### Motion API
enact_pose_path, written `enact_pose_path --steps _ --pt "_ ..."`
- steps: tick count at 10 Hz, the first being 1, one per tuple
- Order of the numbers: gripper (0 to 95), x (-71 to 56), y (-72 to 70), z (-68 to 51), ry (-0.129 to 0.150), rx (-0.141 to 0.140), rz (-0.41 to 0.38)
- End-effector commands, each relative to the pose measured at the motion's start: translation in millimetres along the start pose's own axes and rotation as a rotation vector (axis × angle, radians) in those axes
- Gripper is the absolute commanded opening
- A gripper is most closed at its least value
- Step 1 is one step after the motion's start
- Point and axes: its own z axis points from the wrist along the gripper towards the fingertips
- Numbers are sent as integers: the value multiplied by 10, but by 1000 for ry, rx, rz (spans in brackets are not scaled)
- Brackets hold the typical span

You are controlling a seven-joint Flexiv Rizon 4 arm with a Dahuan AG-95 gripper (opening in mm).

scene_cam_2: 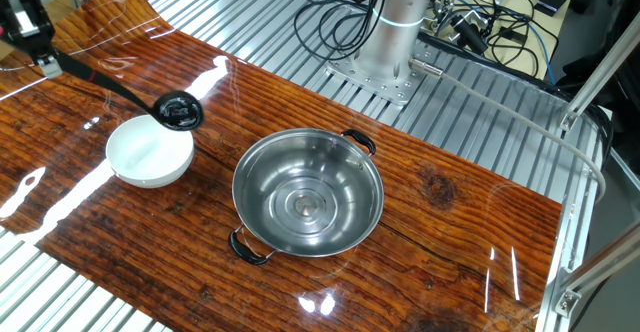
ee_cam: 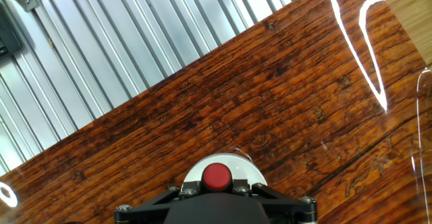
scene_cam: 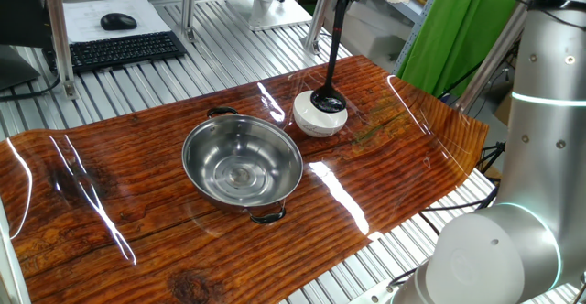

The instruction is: Scoop water with a large spoon from one bowl to another

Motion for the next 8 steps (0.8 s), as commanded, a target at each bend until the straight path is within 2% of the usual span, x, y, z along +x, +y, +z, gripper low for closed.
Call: enact_pose_path --steps 1,4,8 --pt "0 -30 6 -13 -2 -5 -9" --pt "0 -30 6 -13 -13 -12 -18" --pt "0 -37 3 -17 -8 -20 -9"
